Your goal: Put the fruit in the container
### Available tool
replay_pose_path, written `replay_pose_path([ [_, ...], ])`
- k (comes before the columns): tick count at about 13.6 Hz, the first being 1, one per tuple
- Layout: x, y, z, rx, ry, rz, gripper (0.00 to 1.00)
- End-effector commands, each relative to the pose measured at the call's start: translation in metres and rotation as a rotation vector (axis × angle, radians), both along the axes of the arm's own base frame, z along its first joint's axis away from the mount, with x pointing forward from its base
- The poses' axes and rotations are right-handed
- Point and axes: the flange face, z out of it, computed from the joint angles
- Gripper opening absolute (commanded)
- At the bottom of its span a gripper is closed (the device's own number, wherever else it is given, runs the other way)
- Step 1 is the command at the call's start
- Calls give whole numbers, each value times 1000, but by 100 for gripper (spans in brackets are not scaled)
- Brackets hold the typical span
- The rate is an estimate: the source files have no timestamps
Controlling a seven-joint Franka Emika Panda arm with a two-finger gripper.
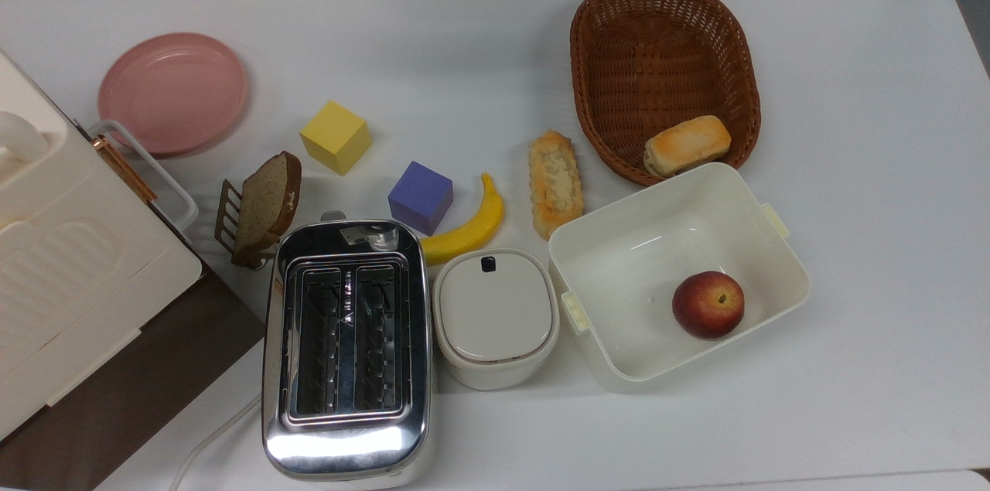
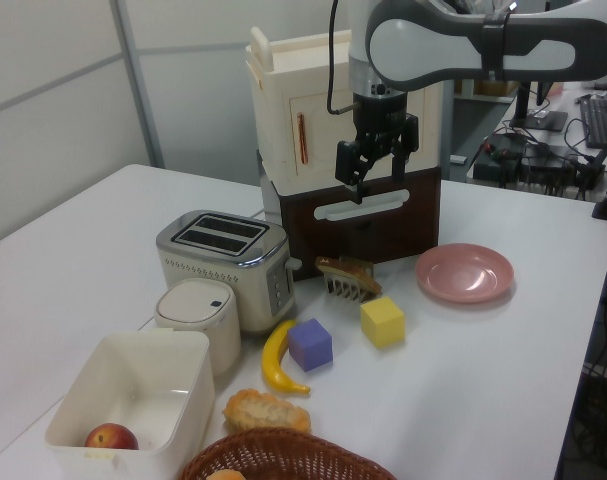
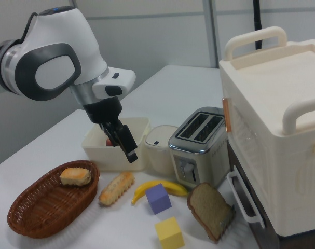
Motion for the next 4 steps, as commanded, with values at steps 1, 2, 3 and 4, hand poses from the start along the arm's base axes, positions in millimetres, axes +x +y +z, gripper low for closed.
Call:
replay_pose_path([
  [1, -12, -1, 1, 30, 7, 29, 100],
  [2, -11, 0, -1, 31, 11, 33, 100],
  [3, -10, 1, -2, 30, 11, 37, 100],
  [4, -10, 3, -2, 31, 11, 43, 100],
])
